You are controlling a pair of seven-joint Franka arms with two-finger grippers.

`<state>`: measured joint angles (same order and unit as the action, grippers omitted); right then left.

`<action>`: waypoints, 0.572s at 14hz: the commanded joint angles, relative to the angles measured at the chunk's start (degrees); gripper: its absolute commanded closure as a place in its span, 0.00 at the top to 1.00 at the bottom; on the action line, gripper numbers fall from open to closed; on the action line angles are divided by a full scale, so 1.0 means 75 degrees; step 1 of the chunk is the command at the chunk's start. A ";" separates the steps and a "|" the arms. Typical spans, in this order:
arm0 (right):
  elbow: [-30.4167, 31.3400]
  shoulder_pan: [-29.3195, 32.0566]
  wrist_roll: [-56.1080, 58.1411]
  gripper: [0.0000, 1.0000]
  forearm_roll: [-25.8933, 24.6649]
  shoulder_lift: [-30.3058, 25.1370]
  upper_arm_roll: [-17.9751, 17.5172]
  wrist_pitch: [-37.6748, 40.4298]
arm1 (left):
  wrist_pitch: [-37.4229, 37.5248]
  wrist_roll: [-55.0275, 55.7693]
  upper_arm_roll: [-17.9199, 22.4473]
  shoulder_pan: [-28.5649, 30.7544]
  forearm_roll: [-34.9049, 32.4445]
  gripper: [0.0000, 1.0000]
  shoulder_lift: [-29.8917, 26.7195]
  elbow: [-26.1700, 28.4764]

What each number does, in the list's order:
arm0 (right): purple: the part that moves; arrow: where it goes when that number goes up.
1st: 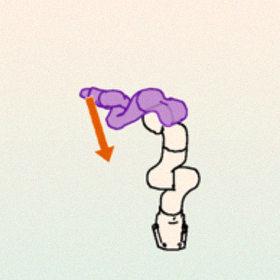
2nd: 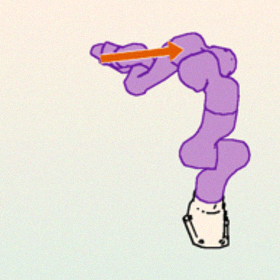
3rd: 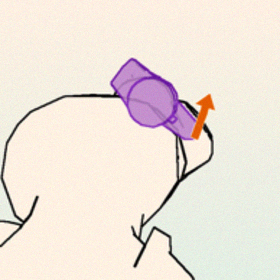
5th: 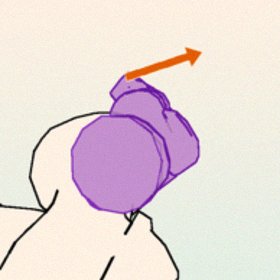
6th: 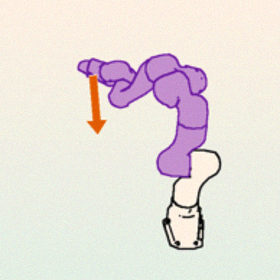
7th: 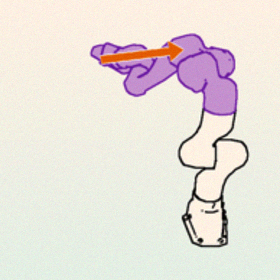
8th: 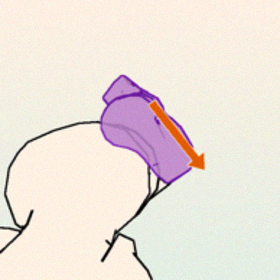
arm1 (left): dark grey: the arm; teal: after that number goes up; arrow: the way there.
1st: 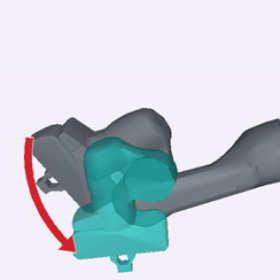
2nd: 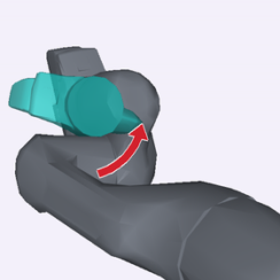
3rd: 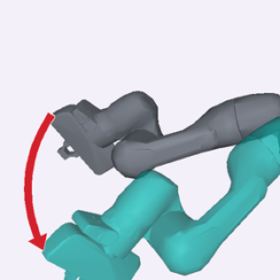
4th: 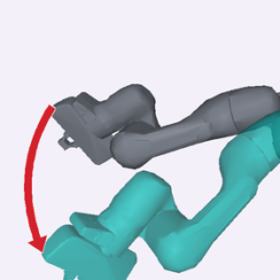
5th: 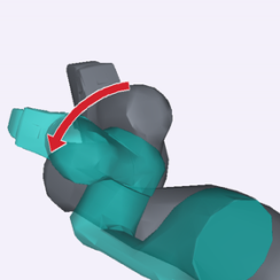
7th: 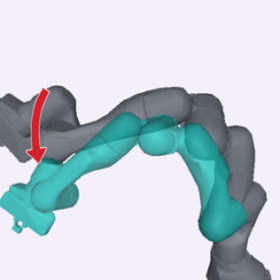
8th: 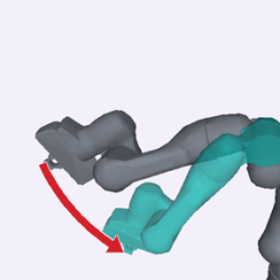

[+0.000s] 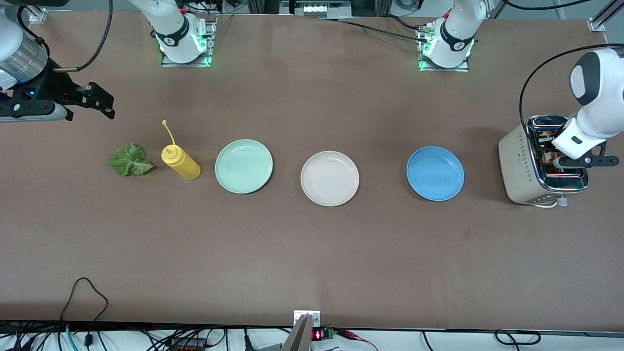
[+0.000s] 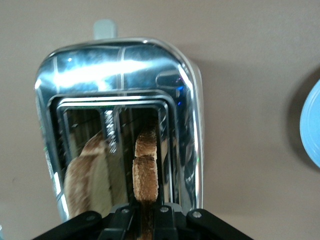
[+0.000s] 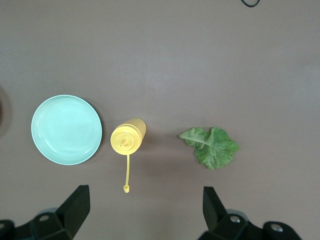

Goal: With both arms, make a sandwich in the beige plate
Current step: 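Grasp a toast slice with the left gripper and lift it out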

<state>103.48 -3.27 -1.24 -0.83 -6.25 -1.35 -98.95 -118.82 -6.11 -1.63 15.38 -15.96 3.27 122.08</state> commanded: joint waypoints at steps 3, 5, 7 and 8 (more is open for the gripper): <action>0.0066 -0.0033 0.0106 1.00 -0.0042 -0.0127 0.0040 -0.0002 | 0.2408 -0.0158 -0.0496 -0.0011 -0.0134 0.01 -0.0038 -0.1719; 0.0066 -0.0033 0.0106 1.00 -0.0042 -0.0139 0.0040 0.0021 | 0.3451 -0.0158 -0.0882 -0.0011 -0.0076 0.01 -0.0038 -0.2481; 0.0066 -0.0033 0.0106 1.00 -0.0042 -0.0151 0.0052 0.0057 | 0.3958 -0.0158 -0.1479 -0.0011 0.0042 0.01 -0.0050 -0.3010; 0.0066 -0.0033 0.0106 1.00 -0.0042 -0.0151 0.0052 0.0057 | 0.4076 -0.0158 -0.1854 -0.0011 0.0135 0.01 -0.0050 -0.3279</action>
<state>103.48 -3.26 -1.24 -0.83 -6.48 -1.30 -98.87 -91.75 -6.18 -11.05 15.03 -15.69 2.42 102.08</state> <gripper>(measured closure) 0.000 0.899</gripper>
